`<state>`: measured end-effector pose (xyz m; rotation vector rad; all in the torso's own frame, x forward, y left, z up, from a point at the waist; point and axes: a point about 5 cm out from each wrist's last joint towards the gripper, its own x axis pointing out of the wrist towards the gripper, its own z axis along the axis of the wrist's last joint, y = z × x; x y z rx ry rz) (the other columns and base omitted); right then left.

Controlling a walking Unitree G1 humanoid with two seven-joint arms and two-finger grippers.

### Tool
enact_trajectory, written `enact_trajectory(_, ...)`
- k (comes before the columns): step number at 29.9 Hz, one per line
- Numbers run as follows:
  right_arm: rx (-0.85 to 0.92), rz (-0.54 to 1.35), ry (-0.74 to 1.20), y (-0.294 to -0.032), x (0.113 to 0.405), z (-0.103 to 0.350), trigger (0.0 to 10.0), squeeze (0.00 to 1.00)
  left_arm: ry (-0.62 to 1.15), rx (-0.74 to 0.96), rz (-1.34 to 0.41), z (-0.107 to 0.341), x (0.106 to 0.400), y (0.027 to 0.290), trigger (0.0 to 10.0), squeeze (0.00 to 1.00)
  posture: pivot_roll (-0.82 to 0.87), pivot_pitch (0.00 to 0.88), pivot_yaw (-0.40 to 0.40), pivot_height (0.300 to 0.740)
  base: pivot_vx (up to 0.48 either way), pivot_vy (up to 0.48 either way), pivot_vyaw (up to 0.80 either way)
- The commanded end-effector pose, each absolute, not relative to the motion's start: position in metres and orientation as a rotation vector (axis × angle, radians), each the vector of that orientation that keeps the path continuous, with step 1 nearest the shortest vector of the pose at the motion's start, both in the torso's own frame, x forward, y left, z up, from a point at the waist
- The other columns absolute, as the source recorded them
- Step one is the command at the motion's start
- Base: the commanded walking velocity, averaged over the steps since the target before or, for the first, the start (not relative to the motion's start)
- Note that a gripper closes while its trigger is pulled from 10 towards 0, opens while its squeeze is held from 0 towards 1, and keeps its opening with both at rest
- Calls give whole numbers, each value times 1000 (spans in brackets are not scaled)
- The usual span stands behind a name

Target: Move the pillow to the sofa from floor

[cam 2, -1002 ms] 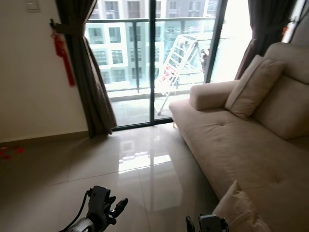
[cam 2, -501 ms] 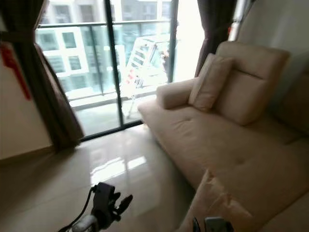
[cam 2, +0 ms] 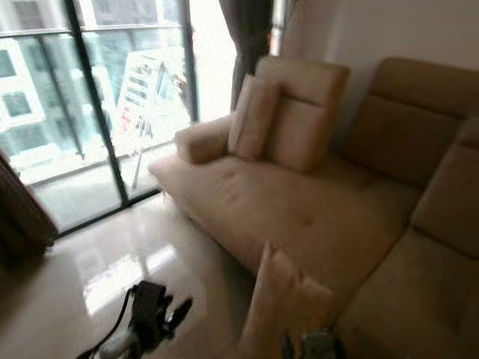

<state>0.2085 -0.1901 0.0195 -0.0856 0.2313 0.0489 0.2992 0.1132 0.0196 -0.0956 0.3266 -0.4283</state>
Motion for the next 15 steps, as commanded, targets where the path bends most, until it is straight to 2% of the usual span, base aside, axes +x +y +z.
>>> enact_trajectory(1, -84, 46, 234, -189, 209, 19, 10000, 0, 342, -99, -432, 16, 297, 111, 10000, 0, -21, 0, 67, 740, 0, 0, -763)
enact_trajectory(15, -87, 43, 218, -186, 214, 22, 10000, 0, 330, -101, -434, 20, 300, 110, 10000, 0, -21, 0, 74, 740, 0, 0, -766)
